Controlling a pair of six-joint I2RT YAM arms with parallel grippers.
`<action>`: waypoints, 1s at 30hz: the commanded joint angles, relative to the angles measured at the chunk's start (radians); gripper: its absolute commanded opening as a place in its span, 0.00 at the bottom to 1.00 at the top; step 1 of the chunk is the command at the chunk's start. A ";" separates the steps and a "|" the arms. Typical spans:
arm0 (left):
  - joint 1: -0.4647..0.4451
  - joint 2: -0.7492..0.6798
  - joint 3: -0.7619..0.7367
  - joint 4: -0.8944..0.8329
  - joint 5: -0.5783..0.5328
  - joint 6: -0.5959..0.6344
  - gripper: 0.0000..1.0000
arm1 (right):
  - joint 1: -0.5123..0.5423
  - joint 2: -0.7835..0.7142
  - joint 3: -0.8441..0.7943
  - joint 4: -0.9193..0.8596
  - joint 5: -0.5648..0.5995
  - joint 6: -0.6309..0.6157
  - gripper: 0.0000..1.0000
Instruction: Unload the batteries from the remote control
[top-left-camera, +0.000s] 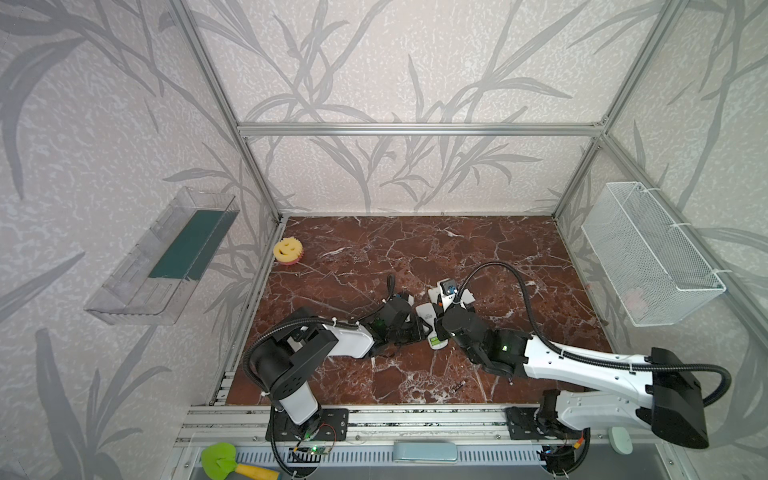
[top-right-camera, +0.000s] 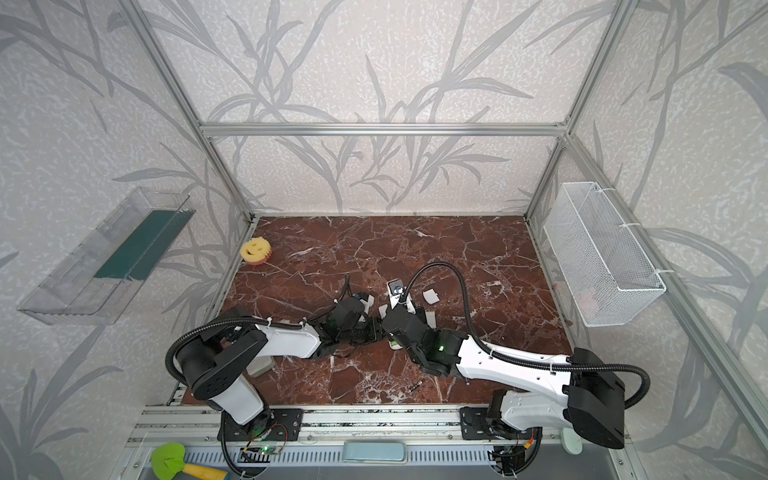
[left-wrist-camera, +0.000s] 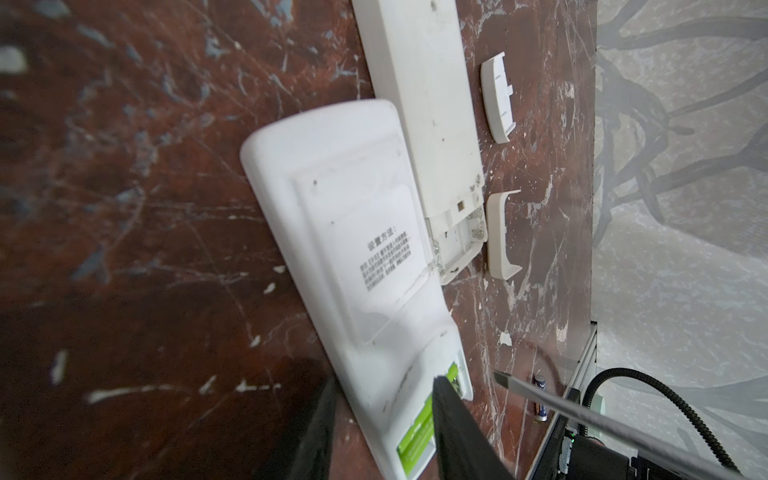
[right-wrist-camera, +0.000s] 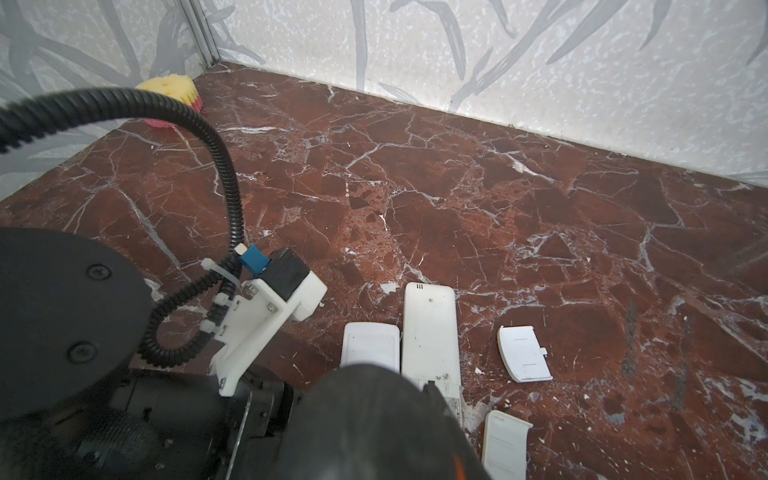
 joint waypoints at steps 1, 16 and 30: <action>-0.003 0.021 -0.020 -0.093 -0.008 0.005 0.41 | 0.006 0.017 -0.002 0.023 0.011 0.034 0.00; -0.003 0.021 -0.015 -0.100 -0.006 0.010 0.41 | 0.006 0.042 -0.024 -0.006 0.020 0.048 0.00; -0.003 0.027 -0.013 -0.108 -0.009 0.013 0.42 | 0.006 0.048 -0.016 -0.040 0.025 -0.006 0.00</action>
